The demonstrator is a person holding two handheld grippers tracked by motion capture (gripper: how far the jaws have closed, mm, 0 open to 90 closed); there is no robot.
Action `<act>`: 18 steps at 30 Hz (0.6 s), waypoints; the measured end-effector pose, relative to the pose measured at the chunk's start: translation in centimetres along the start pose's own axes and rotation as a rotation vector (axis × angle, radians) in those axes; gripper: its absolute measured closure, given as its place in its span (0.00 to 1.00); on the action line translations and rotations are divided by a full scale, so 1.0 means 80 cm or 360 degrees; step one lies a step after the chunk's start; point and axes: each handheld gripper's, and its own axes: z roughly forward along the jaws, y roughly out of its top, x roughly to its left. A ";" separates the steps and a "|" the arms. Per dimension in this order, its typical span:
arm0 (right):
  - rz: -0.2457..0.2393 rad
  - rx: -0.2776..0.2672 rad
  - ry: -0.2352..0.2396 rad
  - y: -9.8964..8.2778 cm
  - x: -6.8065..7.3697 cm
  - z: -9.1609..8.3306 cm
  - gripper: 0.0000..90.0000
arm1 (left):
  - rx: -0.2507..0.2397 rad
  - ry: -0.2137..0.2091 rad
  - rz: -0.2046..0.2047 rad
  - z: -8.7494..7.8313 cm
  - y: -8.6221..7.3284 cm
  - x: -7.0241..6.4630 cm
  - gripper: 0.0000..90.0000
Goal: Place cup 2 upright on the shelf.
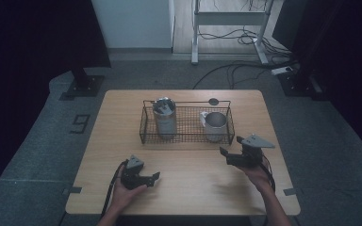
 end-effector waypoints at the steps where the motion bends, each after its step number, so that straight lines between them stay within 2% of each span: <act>1: 0.0000 0.0007 -0.0001 -0.006 0.000 -0.002 0.15 | 0.0001 0.0000 -0.0001 0.000 0.000 0.000 0.16; 3: 0.0007 0.0036 -0.0003 -0.022 0.001 -0.009 0.15 | 0.0002 0.0000 -0.0002 0.000 0.000 0.000 0.16; 13: 0.0043 0.0125 -0.0007 -0.060 -0.004 -0.014 0.16 | 0.0005 0.0007 -0.0009 0.000 0.000 0.001 0.16; 16: 0.0046 0.0142 -0.0020 -0.063 -0.004 -0.014 0.16 | 0.0002 0.0008 -0.0011 0.000 0.000 0.001 0.16; 18: 0.0053 0.0124 -0.0020 -0.062 -0.003 -0.016 0.16 | 0.0002 0.0008 -0.0006 0.000 0.000 0.001 0.16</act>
